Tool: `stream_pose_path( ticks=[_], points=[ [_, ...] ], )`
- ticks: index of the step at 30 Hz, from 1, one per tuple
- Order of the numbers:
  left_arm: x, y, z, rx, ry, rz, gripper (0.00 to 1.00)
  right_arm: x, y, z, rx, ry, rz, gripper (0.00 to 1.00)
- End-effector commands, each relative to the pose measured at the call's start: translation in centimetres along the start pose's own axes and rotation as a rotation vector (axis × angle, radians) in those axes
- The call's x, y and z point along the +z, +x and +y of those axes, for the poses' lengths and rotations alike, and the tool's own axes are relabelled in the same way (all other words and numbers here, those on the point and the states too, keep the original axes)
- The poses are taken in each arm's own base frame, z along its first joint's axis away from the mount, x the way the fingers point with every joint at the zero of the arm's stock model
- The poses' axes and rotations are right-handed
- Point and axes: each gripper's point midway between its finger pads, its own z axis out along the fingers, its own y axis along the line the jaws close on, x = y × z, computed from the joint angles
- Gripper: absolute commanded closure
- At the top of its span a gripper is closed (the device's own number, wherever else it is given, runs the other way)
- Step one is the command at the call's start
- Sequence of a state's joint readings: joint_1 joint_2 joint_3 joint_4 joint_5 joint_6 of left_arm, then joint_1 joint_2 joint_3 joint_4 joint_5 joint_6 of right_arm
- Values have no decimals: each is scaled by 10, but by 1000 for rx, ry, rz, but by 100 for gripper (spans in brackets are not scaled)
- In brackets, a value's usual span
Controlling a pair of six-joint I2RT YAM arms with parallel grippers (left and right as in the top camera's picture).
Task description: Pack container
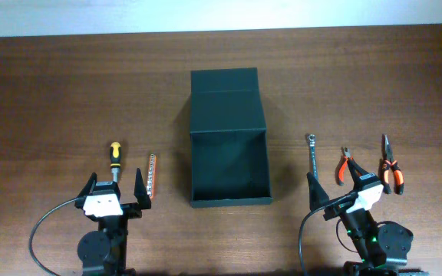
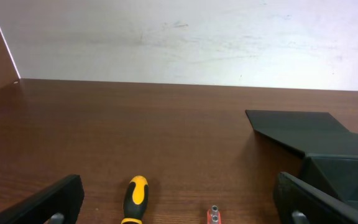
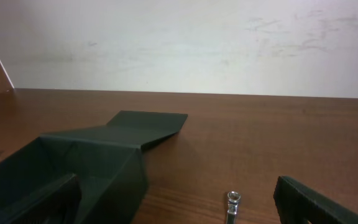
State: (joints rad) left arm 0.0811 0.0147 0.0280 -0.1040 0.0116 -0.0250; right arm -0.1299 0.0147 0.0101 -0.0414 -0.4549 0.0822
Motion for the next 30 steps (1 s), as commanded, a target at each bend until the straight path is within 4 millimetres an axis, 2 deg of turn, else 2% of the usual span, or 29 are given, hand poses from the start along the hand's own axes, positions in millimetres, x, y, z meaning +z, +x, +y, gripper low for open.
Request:
stream_pose_path(
  ticks=[1,19,23,28,30],
  points=[
    [0,1,0,15,3,-5,1,0,2,2,5,-11,2,1],
    [0,2,0,14,3,-5,1,0,1,2,4,-11,-1,1],
    [0,1,0,14,3,-5,1,0,1,5,124,-27,2,1],
    [0,2,0,14,3,-5,1,-9,-2,52,161,-292,46,1],
    [0,2,0,14,3,-5,1,-13,1,56,214,-305,101,1]
  ],
)
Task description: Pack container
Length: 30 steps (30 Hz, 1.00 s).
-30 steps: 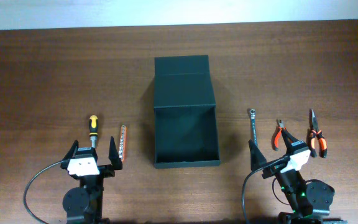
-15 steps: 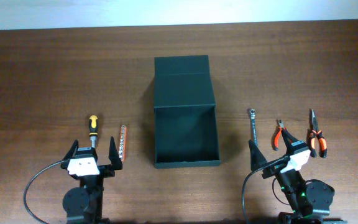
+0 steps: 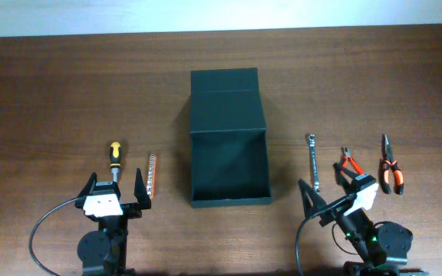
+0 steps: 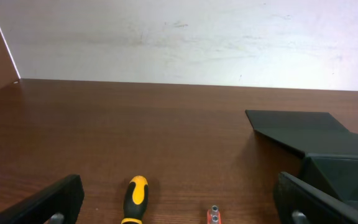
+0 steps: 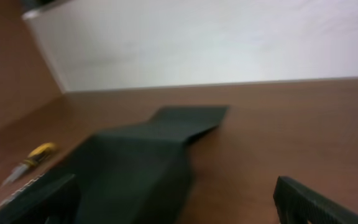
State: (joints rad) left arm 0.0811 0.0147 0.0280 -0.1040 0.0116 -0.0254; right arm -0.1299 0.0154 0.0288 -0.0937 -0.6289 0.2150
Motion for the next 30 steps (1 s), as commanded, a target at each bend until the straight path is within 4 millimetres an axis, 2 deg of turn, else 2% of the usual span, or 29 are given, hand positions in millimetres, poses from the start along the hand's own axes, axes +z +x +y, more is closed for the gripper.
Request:
stream_pose_path(
  ticks=[1,4,9,11,15,19,22,25,27,30],
  points=[
    [0,2,0,15,3,-5,1,-6,0,28,92,-125,76,1],
    [0,2,0,15,3,-5,1,-11,-11,32,125,-101,113,1],
    [0,1,0,15,3,-5,1,-9,-63,27,31,-16,91,1],
    [0,1,0,15,3,-5,1,-5,-85,20,-1,36,121,1],
    [0,2,0,15,3,-5,1,7,-109,-2,4,148,301,1],
    [0,1,0,15,3,-5,1,15,-116,-26,46,242,617,1],
    [0,1,0,15,4,-5,1,21,-122,-40,116,291,780,1],
    [0,2,0,15,3,-5,1,37,-123,-55,165,307,879,1],
    [0,1,0,15,3,-5,1,50,-119,-66,189,306,918,1],
    [0,2,0,15,3,-5,1,61,-97,-78,236,302,996,1]
  ],
)
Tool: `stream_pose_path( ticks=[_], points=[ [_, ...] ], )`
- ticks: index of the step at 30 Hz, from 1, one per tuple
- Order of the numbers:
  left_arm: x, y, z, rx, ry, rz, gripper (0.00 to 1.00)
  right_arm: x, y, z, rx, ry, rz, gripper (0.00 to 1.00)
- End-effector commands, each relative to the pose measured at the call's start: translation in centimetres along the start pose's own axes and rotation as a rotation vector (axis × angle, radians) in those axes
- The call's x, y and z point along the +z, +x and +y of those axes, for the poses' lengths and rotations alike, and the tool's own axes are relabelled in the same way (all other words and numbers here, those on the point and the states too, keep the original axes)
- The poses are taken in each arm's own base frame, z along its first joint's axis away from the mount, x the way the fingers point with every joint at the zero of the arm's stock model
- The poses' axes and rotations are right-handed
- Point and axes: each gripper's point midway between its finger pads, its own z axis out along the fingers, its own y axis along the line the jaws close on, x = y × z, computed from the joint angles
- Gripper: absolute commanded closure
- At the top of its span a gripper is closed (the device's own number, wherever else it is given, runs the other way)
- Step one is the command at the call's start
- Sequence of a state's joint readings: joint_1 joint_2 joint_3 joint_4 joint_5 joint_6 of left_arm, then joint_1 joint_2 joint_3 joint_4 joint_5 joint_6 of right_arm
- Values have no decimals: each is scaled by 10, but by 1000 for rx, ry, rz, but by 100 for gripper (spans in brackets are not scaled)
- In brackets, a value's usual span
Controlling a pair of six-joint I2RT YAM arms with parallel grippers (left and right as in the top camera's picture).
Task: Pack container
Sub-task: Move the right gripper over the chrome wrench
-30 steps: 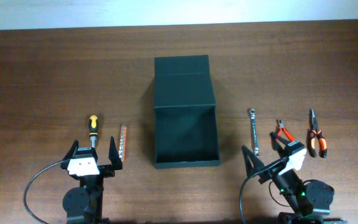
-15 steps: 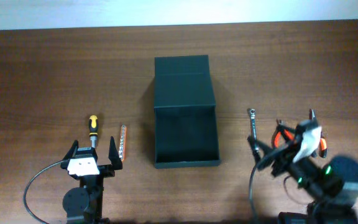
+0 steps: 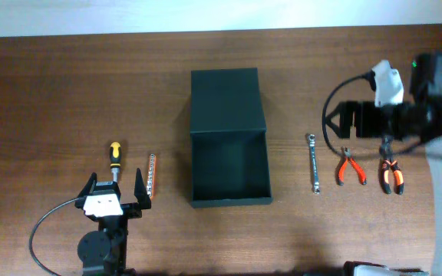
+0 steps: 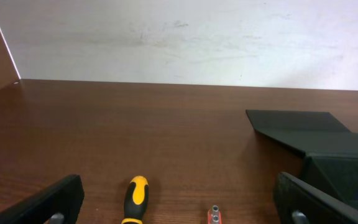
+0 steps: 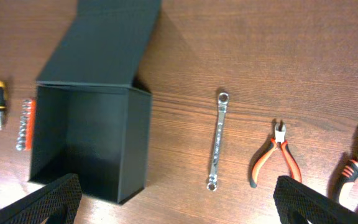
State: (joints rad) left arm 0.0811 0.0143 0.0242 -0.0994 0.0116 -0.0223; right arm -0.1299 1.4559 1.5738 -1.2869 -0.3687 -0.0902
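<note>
An open dark green box (image 3: 229, 167) stands mid-table, its lid flap (image 3: 225, 93) lying flat behind it. To its left lie a yellow-and-black screwdriver (image 3: 114, 158) and an orange bit holder (image 3: 151, 176). To its right lie a steel wrench (image 3: 311, 163), orange cutters (image 3: 350, 167) and orange-handled pliers (image 3: 390, 172). My left gripper (image 3: 113, 192) rests open just in front of the screwdriver (image 4: 134, 198). My right gripper (image 3: 368, 119) hangs open high above the wrench (image 5: 216, 140) and cutters (image 5: 277, 158), holding nothing.
A white wall runs along the table's far edge. The right arm (image 3: 436, 146) reaches in from the right side over the pliers. Bare wood lies between the box (image 5: 92, 143) and the tools on both sides.
My right gripper has moved from low near the table's front edge, behind the wrench and cutters, to high up over the tools, looking straight down. The left arm and all objects are unmoved.
Both grippers rested open near the front edge, the left facing the screwdriver, the right facing the wrench. A second later the right one had turned slightly toward the box. Now it hangs raised over the right-hand tools, still open.
</note>
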Motion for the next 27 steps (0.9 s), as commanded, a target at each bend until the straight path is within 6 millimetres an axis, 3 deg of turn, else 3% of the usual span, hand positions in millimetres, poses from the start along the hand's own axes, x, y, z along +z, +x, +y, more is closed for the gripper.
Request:
stream_pose_path(
  ticks=[1,6,11,15,22,27],
  points=[
    [0,1,0,12,3,-4,1,23,0,-12,3,20,85,1],
    [0,1,0,12,4,-4,1,55,18,-32,47,60,245,1],
    [0,1,0,12,3,-4,1,63,35,-64,54,239,358,1],
    [0,1,0,12,3,-4,1,65,35,-60,40,236,362,1],
    [0,1,0,12,3,-4,1,75,19,-43,38,131,290,1],
    [0,1,0,12,3,-4,1,70,32,-69,114,345,335,1]
  ],
)
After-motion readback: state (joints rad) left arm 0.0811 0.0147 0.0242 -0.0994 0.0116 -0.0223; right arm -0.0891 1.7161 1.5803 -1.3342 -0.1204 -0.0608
